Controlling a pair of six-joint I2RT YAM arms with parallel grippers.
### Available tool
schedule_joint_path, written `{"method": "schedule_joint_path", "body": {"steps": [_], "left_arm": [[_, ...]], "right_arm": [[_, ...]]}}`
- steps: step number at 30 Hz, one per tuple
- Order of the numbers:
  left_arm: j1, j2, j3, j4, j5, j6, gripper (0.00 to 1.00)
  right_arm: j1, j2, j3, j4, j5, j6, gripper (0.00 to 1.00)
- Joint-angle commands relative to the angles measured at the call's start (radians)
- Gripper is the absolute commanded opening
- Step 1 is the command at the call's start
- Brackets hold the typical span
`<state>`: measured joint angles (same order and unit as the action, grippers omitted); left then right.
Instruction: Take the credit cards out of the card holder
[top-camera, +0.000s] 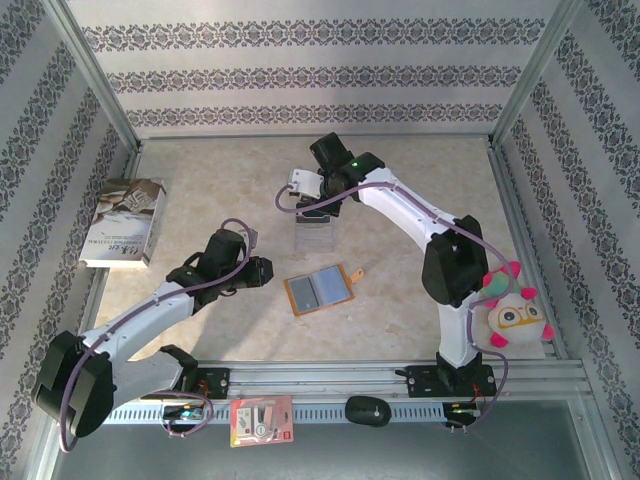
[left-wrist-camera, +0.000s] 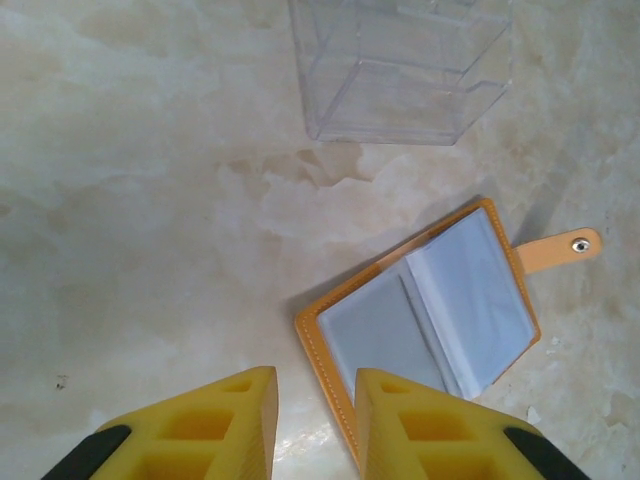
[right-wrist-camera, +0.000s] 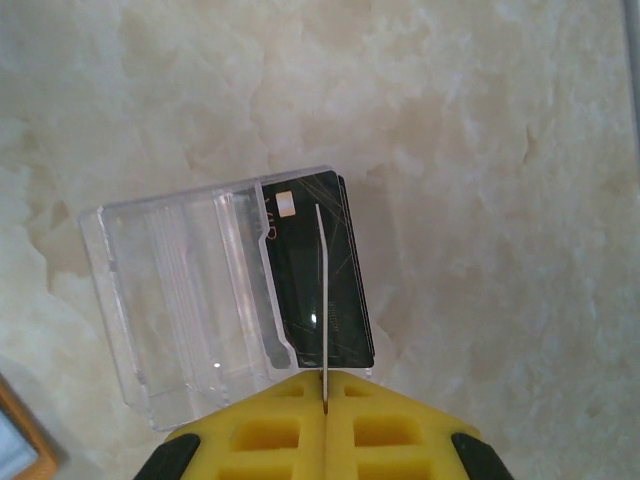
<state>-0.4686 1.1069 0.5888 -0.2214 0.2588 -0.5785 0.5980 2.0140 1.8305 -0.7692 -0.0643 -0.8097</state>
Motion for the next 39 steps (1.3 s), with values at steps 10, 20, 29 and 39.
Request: {"method": "schedule_joint_path", "body": {"steps": [10,20,29,39], "left_arm": [[0.037,0.048,0.02,-0.001,0.023,0.011,0.26],[0.047,0.068,0.014,0.019,0.034,0.007,0.26],[0.056,0.066,0.009,0.023,0.041,0.007,0.25],[0.063,0.065,-0.009,0.051,0.068,-0.011,0.25]], "right_arm": [[-0.009,0.102,0.067,-0.004,0.014,-0.136,0.0],[-0.005,0.126,0.052,0.017,-0.009,-0.127,0.0],[-0.003,0.141,0.045,0.037,-0.009,-0.115,0.0],[-0.001,0.098,-0.017,0.252,0.06,-0.072,0.31]]}}
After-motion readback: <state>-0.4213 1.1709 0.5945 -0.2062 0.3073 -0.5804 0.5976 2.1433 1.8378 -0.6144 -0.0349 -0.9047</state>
